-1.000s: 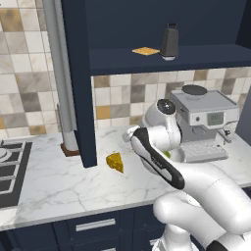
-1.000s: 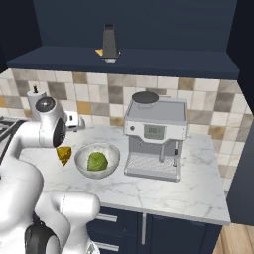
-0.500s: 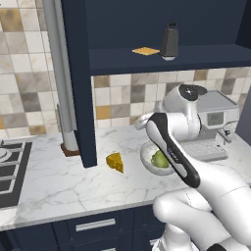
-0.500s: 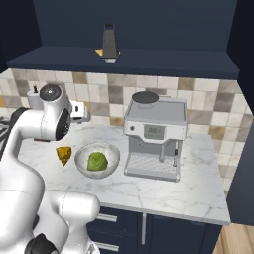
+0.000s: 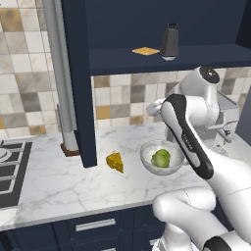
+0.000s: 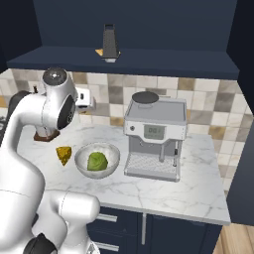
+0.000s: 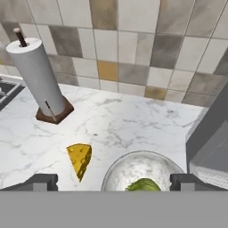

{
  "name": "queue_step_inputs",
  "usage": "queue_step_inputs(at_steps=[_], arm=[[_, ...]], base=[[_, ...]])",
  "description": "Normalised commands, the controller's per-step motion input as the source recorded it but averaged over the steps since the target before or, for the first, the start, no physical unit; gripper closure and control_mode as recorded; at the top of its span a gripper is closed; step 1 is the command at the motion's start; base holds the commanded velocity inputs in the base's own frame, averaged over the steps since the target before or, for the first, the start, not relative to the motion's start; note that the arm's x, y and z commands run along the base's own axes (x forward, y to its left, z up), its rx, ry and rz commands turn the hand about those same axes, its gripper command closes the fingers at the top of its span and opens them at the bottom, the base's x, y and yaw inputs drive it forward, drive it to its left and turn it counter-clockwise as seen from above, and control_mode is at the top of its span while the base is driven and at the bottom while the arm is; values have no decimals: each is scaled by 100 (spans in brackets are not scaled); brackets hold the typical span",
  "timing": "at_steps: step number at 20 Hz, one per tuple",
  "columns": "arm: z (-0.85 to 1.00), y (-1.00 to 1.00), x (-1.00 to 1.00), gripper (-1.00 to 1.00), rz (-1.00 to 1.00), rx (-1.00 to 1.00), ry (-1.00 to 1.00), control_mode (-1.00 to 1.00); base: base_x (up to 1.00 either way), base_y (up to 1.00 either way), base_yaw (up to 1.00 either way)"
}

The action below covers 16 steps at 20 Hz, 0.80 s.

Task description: Pick the cheese from the fridge and the cheese grater from the cabinet and place them next to the salad bowl.

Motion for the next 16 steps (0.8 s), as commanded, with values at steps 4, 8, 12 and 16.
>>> queue_step_inputs(at_steps=[4,8,12,16], arm=[[55,-25,-2,-100,-3,0,-1,-100],[60,-21,-1,-100,-8,0,-1,-100],[52,-21,0,-100,-6,0,-12,-100],[47,-26,-1,-100,-2,0,-26,-100]], base=[[0,0,0],[0,0,0],[0,0,0],[0,0,0]])
